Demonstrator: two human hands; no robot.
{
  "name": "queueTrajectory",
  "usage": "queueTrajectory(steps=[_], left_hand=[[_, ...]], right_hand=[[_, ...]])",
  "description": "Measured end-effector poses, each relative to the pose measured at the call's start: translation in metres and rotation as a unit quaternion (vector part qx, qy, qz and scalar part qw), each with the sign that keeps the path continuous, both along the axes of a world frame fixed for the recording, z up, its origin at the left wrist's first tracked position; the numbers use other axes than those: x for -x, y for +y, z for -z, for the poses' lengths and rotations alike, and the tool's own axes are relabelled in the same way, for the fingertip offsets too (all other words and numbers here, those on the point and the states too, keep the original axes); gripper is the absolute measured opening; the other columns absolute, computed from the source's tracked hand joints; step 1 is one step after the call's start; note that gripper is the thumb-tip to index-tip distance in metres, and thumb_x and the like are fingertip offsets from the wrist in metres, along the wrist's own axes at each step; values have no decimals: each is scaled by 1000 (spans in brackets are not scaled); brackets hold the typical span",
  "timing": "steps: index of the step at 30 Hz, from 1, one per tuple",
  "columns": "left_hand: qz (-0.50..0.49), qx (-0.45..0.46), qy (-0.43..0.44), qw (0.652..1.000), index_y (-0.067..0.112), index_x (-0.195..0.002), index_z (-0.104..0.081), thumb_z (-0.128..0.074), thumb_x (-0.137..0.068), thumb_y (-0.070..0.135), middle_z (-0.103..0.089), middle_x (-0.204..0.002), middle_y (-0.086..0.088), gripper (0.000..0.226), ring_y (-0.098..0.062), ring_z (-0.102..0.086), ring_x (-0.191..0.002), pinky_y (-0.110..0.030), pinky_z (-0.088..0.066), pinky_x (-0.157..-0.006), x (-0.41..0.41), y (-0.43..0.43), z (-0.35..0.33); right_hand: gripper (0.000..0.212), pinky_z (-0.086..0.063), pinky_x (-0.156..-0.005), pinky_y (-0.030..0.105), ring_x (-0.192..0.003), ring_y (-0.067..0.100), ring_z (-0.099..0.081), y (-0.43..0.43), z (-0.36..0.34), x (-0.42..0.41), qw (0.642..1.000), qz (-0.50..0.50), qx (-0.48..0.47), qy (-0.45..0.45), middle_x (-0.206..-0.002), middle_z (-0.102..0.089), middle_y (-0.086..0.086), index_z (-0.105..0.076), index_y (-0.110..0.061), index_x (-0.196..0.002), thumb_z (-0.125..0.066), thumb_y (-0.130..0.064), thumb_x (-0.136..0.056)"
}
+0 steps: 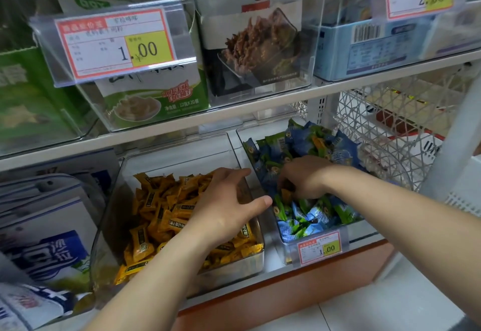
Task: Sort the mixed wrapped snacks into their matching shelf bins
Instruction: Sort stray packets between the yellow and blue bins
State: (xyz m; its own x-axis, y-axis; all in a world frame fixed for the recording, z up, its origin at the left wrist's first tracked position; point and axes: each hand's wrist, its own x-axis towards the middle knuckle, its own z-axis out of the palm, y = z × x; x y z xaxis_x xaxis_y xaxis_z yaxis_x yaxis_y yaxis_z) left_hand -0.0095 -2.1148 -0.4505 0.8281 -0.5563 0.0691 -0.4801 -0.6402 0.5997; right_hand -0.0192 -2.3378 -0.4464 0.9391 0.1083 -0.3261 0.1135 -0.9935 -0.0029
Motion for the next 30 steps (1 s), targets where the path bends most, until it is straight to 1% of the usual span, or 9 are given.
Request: queueTrajectory(steps=[3, 6, 10, 15, 19, 22, 25, 27, 30], left_hand=[[0, 7, 4, 1000, 41, -142, -43, -66, -76, 69, -38, -138, 11, 76, -14, -48, -123, -29, -43, -98, -1, 0, -2], [-7, 5, 2, 1000, 39, -141, -46, -68, -76, 67, -42, -136, 9, 74, -15, -51, -120, -37, -47, -101, -2, -1, -6], [-21, 25, -12, 999, 38, -137, -50, -69, -78, 62, -48, -133, 9, 67, -13, -50, -120, -26, -42, -93, -2, -2, -9], [-2, 67, -143, 987, 37, -132, -54, -58, -78, 70, -54, -129, 17, 64, -4, -49, -119, -17, -36, -90, 12, -19, -18], [69, 145, -39, 986, 41, -136, -45, -57, -71, 79, -58, -122, 28, 76, 12, -53, -109, -8, -43, -88, 34, -47, -20], [71, 187, 9, 980, 43, -122, -49, -65, -83, 61, -68, -97, 18, 46, 4, -65, -87, -24, -57, -77, 43, -62, -16], [40, 249, 32, 967, 41, -111, -51, -65, -91, 42, -66, -82, 9, 25, -2, -64, -66, -26, -52, -56, 51, -68, -17], [29, 282, 57, 957, 42, -111, -51, -66, -92, 37, -66, -84, 6, 25, -5, -65, -67, -23, -51, -53, 53, -64, -19], [12, 267, 37, 963, 40, -116, -53, -68, -89, 36, -68, -87, 8, 32, -3, -66, -73, -24, -54, -59, 50, -51, -25]], right_hand=[[12, -53, -62, 31, -75, 10, -60, -4, -2, 3, 995, 27, -83, -51, -90, -64, -9, -65, -37, -99, -64, -30, -89], [18, -46, -64, 21, -83, 4, -60, -12, -11, 10, 962, 73, -233, -123, -93, -63, -17, -67, -38, -100, -75, -36, -84], [19, -49, -68, 10, -82, -5, -64, -18, -26, 28, 856, 120, -456, -213, -95, -71, -7, -68, -35, -92, -80, -25, -81], [18, -56, -67, 22, -80, 11, -71, -25, -32, 54, 728, 182, -628, -206, -85, -75, -2, -70, -22, -98, -72, -9, -86], [19, -56, -62, 25, -77, 17, -71, -13, -31, 69, 627, 196, -733, -176, -86, -73, 3, -66, -11, -105, -66, -4, -88], [18, -55, -60, 23, -74, 14, -69, 1, -29, 75, 575, 187, -778, -170, -81, -72, -1, -64, -13, -99, -70, -10, -82], [17, -53, -62, 21, -79, 12, -69, 8, -28, 79, 586, 209, -757, -201, -86, -73, 0, -65, -16, -101, -71, -13, -85], [15, -51, -63, 20, -80, 13, -68, 10, -26, 80, 624, 225, -718, -212, -89, -73, 2, -69, -16, -99, -73, -16, -85], [13, -56, -67, 26, -81, 19, -70, 19, -22, 80, 609, 219, -745, -160, -92, -73, 9, -71, -10, -102, -68, -13, -90]])
